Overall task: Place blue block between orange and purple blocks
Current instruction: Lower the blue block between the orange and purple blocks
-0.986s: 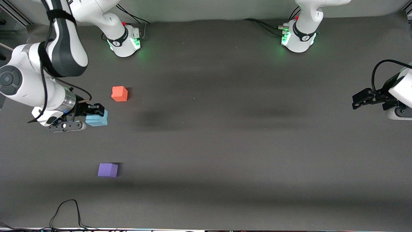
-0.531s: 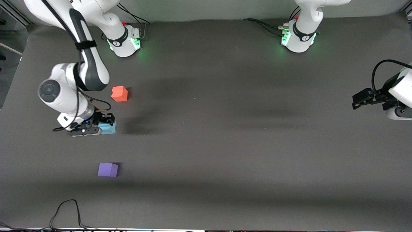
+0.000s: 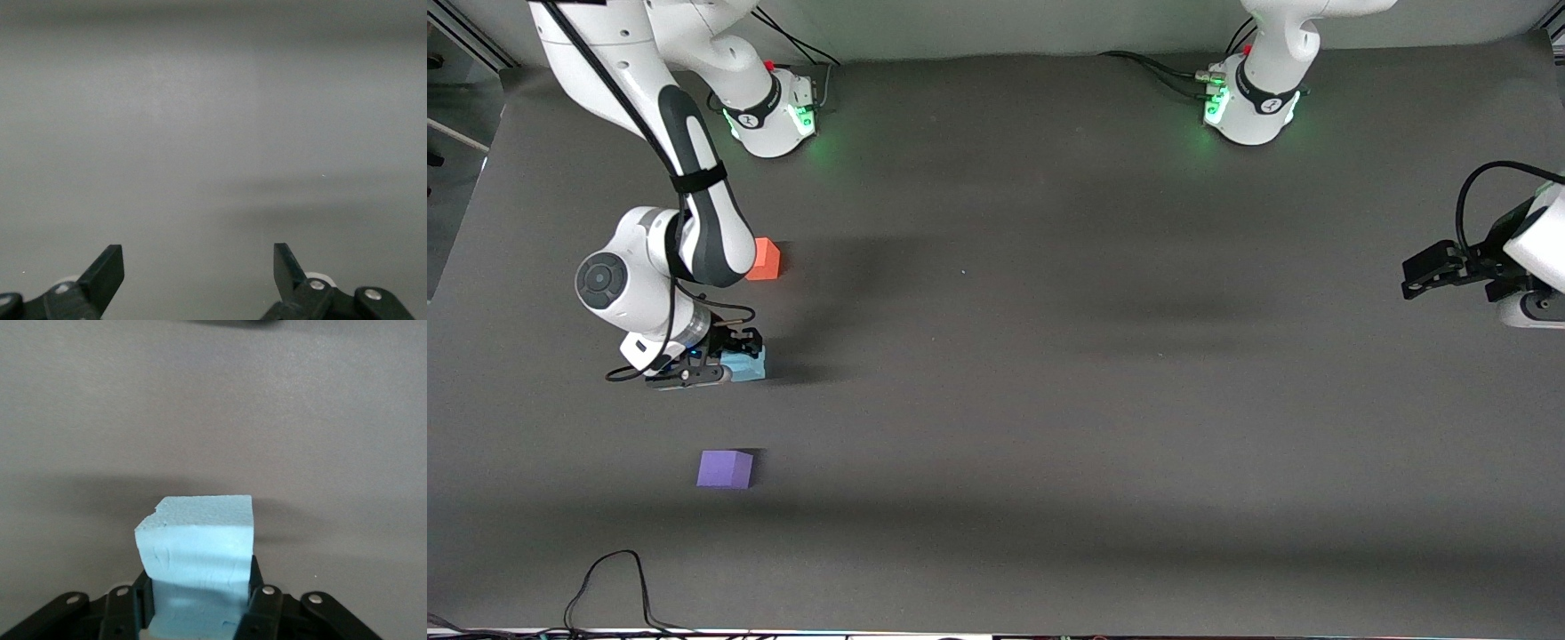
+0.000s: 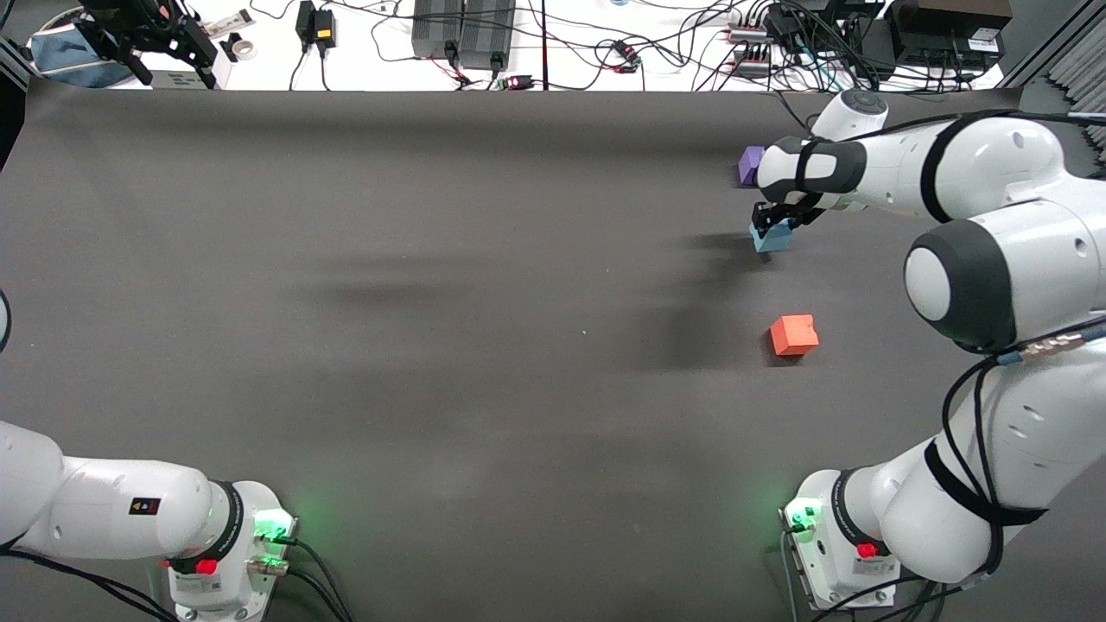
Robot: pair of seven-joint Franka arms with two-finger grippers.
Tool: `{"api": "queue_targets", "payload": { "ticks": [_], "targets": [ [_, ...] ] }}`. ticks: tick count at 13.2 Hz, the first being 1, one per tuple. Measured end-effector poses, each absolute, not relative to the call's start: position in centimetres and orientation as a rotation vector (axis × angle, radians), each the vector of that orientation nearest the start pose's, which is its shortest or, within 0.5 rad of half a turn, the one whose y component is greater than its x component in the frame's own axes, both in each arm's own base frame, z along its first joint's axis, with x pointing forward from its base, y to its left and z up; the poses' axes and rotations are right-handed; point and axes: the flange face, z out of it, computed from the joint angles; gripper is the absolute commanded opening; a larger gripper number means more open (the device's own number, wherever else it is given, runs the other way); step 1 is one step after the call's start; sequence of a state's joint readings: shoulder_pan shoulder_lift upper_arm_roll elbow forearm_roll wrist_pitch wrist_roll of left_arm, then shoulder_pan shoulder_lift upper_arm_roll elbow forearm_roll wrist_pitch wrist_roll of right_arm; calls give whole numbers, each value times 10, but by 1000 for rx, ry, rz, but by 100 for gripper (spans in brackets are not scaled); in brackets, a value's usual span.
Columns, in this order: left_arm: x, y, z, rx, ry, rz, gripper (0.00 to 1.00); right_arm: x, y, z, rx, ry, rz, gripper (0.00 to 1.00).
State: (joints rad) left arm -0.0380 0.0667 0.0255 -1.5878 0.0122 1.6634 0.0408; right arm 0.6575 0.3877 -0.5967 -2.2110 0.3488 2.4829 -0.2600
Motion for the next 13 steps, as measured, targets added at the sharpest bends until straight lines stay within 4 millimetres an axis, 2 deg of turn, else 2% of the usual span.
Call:
{"api": "queue_targets", "payload": {
  "ticks": [8,9,10,11,13],
  "targets": [
    [578,-7,595,-3126,86,-35,100,546,20,216,-3132,-38,50,53],
    [578,-7,595,-3126,86,-35,100,545,19,214,-3131,-31,54,58],
    [578,-7,595,-3126,86,-35,100,545,19,212,-3130,-21,59,73],
    [578,-7,595,-3126,86,-35,100,544,18,210,-3126,-8,62,100],
    [578,-7,595,-3126,86,-35,100,544,18,207,-3124,4,67,100]
  ]
}}
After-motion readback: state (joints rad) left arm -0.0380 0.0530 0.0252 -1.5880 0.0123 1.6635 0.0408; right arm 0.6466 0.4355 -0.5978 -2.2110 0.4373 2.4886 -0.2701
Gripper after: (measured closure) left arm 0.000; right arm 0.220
